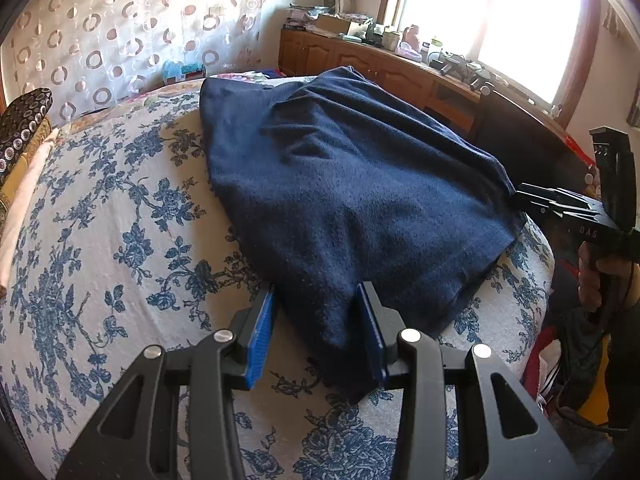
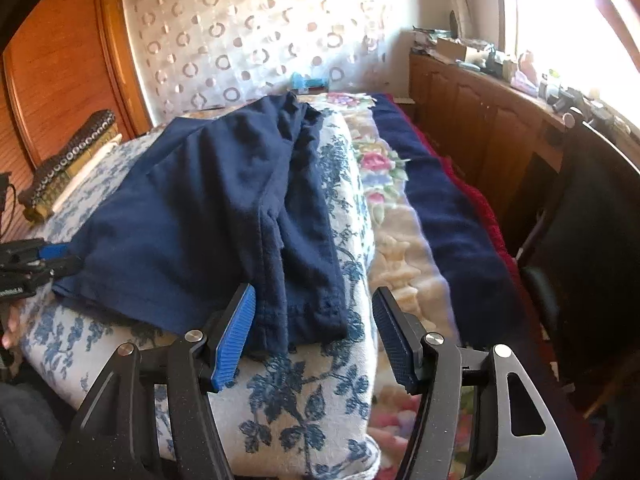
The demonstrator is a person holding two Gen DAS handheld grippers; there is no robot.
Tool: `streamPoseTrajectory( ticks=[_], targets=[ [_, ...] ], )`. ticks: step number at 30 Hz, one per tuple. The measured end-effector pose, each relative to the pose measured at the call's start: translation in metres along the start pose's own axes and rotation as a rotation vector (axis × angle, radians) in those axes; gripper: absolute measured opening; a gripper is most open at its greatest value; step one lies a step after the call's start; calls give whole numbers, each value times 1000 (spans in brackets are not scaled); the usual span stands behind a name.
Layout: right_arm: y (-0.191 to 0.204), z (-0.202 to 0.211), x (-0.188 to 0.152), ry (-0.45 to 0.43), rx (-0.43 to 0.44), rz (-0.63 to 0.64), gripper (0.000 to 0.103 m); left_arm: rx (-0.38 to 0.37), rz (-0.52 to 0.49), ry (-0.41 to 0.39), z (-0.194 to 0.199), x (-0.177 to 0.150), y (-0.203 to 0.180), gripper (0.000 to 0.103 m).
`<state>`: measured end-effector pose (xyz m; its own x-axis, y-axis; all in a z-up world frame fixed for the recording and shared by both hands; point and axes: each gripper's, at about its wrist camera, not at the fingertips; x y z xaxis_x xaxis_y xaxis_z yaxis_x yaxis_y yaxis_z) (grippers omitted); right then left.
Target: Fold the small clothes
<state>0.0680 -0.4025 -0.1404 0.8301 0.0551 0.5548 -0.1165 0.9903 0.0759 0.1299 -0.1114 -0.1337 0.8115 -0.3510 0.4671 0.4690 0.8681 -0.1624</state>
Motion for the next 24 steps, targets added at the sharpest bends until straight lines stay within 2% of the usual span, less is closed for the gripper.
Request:
streamPoseTrajectory(
  ticks=[10,13,14,15,17,19,21,22,24],
  targets=[
    [9,-14,3,33,8,25,62,-43,-3,-8,2,-4,1,40],
    [13,-13,4,40,24,50,35,-49,-3,-9,2,-3,1,40],
    [16,-13,4,46,35,69,19,-53,-1,-10,1,-2,2,40],
    [20,-13,3,50,47,88,10,-57,4,-9,1,0,1,40],
    [27,-12,3,49,47,114,8,-61,10,-2,-1,4,2,40],
    [30,-5,4,27,90,115,8,-67,12,0,-1,5,3,40],
    [32,7,7,-13,124,109,7,-73,1,-10,0,4,2,18],
    [33,15,8,-39,130,108,7,-71,-3,-24,3,4,2,12],
    [34,28,10,-71,145,105,7,-78,-11,-68,16,5,1,8]
  ],
)
Point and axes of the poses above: each gripper's, at about its wrist camera, not at the fingertips, and z roughly against the way its jaws point, y to its left, x to its top, and after that the axes turned 13 degrees about y, right-handed
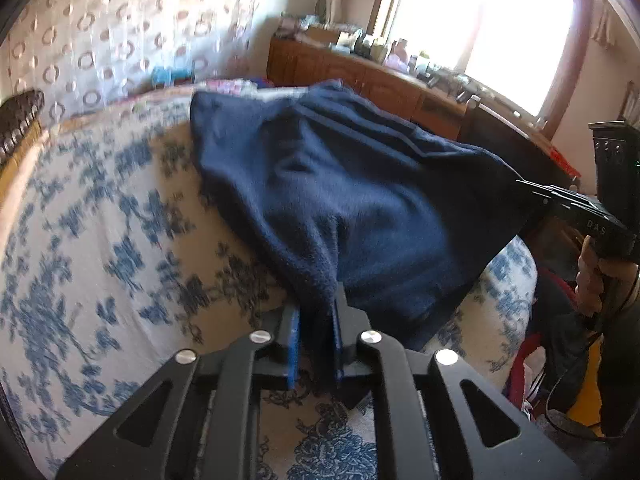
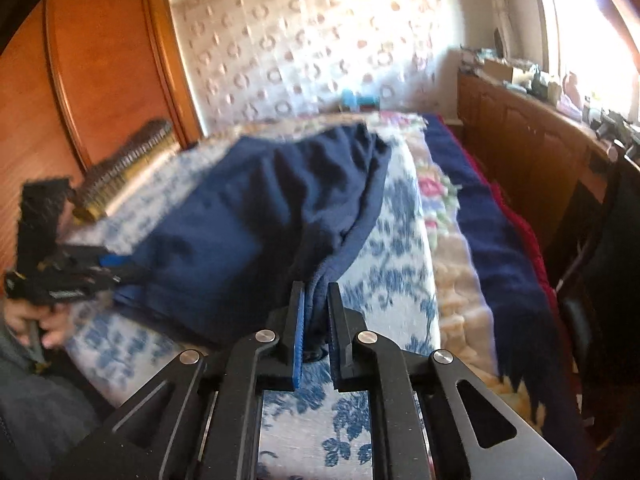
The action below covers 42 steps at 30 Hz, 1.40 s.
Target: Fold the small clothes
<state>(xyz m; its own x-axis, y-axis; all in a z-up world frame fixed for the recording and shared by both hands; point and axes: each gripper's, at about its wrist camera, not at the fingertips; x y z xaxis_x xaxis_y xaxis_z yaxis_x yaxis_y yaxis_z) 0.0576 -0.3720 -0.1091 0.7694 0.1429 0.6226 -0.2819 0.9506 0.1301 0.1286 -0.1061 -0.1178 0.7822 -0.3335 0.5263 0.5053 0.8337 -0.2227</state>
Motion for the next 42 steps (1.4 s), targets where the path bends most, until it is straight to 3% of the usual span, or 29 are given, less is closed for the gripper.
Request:
streamPoseTrajectory(
  ticks=[7,12,17,29,34,36,42],
  targets=[
    [-3,33,5,-60,42,-10,7,-32,-10,-125,60,-3,-5,7],
    [1,47,9,-85,93,-7,7,-38,-13,-125,66,8,0,7],
    [-7,43,40,-125,114,-24,7,-50,12,-118,60,48,22,8],
    [-33,-22,144,-137,62,-16,7,14,43,-72,19,136,67,13],
    [-49,-57,170,-102,45,-19,7,10,29,-82,19,153,81,19],
    [-55,-68,175,-87,42,-21,7,57,25,-124,27,156,87,30],
    [-67,-108,194,-24,15,-31,7,86,20,-113,25,161,103,31]
  ],
)
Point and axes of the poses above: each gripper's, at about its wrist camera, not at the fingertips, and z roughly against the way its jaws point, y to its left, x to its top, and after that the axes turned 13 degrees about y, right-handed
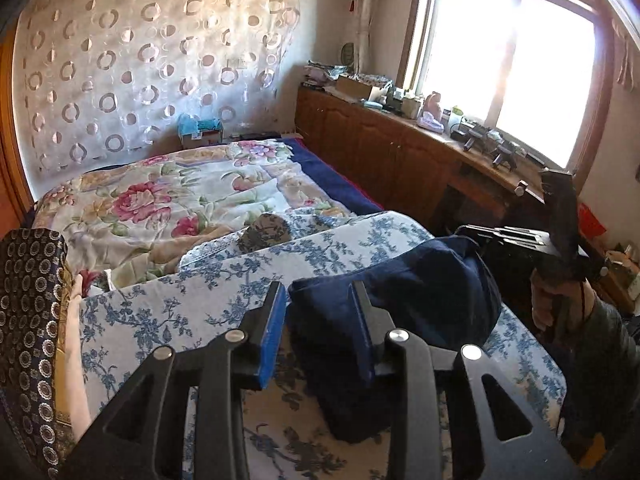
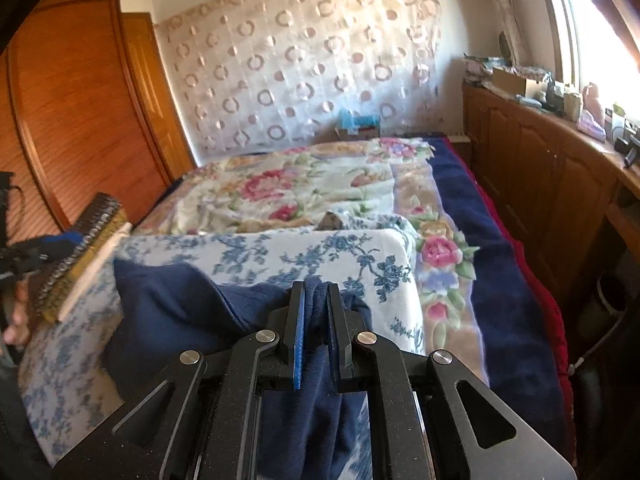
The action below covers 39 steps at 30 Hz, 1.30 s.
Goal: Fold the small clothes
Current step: 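Fold the gripped navy T-shirt end over onto itself with both tools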
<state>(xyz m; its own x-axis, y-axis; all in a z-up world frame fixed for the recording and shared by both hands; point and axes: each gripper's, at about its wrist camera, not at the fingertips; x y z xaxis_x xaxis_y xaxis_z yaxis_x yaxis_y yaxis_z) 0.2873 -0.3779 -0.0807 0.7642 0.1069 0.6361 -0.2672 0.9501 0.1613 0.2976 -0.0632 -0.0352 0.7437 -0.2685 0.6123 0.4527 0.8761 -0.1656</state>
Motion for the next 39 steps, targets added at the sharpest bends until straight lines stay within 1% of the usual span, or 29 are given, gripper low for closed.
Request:
streamPoseTrajectory(
  ticks=[2,4,5,6,7,8,10,11,14,15,18,20,22,26,27,28,29,30,31,32,33,34,37,39],
  targets=[
    [-4,-12,6,24,-10,-20,8,-19,1,26,-9,0,1,31],
    [-7,-19,9,42,-44,-42,9,-31,5,57,-22,0,1,31],
    [-7,-20,10,41,-71,-45,16,-33,7,72,-30,0,1,31],
    [-8,-19,11,37,-113,-51,26,-35,7,85,-35,1,0,31],
    [-10,-16,12,30,-129,-57,32,-38,3,104,-43,1,-3,31],
    [-11,-14,13,23,-128,-61,39,-39,1,112,-47,2,-4,31],
    [-14,-4,12,10,-123,-70,40,-36,-11,127,-57,5,-6,31],
    [-15,1,11,5,-127,-67,43,-31,-14,131,-61,6,-7,31],
    [-14,13,5,-2,-76,-41,58,-16,-12,146,-74,13,-5,31],
    [-12,15,2,5,-56,-30,61,-2,-12,149,-79,16,-3,31],
    [-8,7,-2,42,-15,5,66,23,-16,152,-90,20,1,31],
    [-8,-7,-2,78,-8,13,66,32,-12,163,-96,21,4,31],
    [-10,-20,-1,102,3,7,66,42,-13,168,-101,20,6,32],
    [-17,-39,6,119,54,-12,66,33,-2,171,-104,19,10,32],
    [-19,-42,9,122,64,-11,64,31,0,171,-104,20,11,32],
    [-20,-45,11,124,75,-11,59,31,0,172,-105,20,11,33],
    [-22,-46,13,129,92,-10,40,32,0,172,-105,20,11,33],
    [-22,-48,13,135,115,-5,18,32,-1,173,-106,20,12,33],
    [-22,-49,14,132,126,6,11,31,-1,173,-106,20,12,33],
    [-21,-46,13,125,130,14,10,32,-3,175,-107,20,12,35],
    [-21,-44,12,107,134,22,9,37,-4,180,-109,19,13,38],
    [-22,-42,12,97,124,23,9,41,-3,188,-112,18,13,39],
    [-22,-42,11,93,65,14,8,40,-3,224,-123,15,15,42],
    [-19,-47,10,116,32,14,8,41,2,224,-124,14,15,44]
  ],
)
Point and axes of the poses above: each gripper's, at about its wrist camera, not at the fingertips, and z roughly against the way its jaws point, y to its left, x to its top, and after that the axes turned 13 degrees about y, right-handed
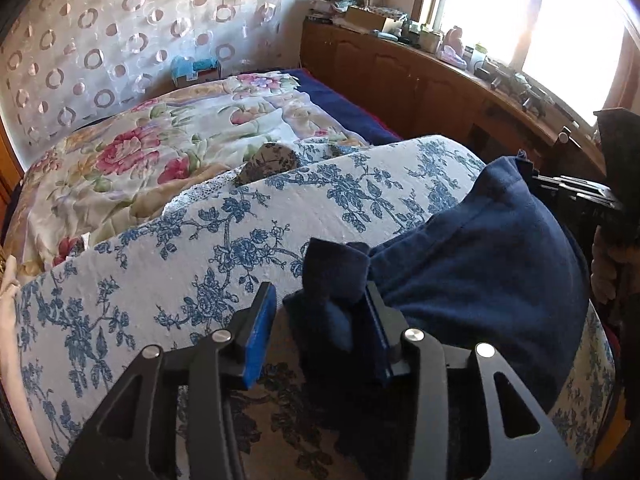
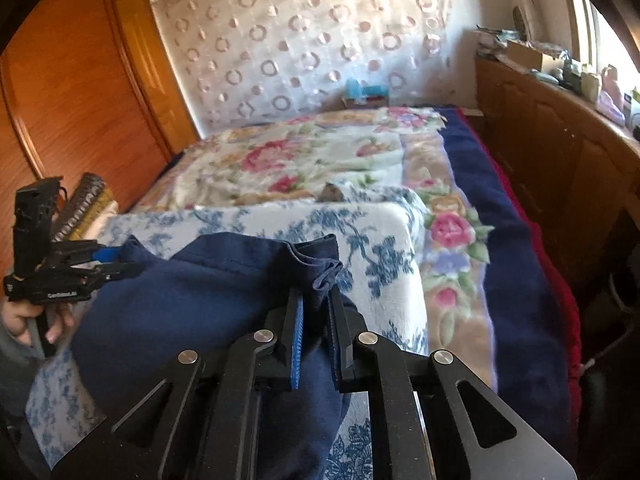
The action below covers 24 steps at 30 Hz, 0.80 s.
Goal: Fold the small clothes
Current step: 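Fold the gripped navy T-shirt end over onto itself with both tools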
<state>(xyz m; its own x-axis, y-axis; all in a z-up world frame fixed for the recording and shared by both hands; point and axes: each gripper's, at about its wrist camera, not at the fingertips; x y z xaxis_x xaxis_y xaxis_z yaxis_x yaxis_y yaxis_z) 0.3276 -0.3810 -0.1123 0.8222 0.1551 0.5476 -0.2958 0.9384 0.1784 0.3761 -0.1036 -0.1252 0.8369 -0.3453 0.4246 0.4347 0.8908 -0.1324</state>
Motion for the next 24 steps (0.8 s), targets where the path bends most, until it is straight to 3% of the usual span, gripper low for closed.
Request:
streamPoseTrajectory(
  ticks=[8,10,12,15,24],
  targets=[
    [1,-2,0,22,-38,-12,9,-11,21,1,-1,-2,3,50],
    [1,0,0,21,-61,-22,23,-13,24,-1,0,-3,4,51],
    [0,6,0,12,-93,-35,44,-15,27,-2,0,-3,5,51],
    [-1,15,-4,9,-93,-43,63,-16,28,-2,0,-3,5,52],
    [18,26,-23,6,-66,-19,84,-16,28,-8,-1,-3,6,53]
  ],
)
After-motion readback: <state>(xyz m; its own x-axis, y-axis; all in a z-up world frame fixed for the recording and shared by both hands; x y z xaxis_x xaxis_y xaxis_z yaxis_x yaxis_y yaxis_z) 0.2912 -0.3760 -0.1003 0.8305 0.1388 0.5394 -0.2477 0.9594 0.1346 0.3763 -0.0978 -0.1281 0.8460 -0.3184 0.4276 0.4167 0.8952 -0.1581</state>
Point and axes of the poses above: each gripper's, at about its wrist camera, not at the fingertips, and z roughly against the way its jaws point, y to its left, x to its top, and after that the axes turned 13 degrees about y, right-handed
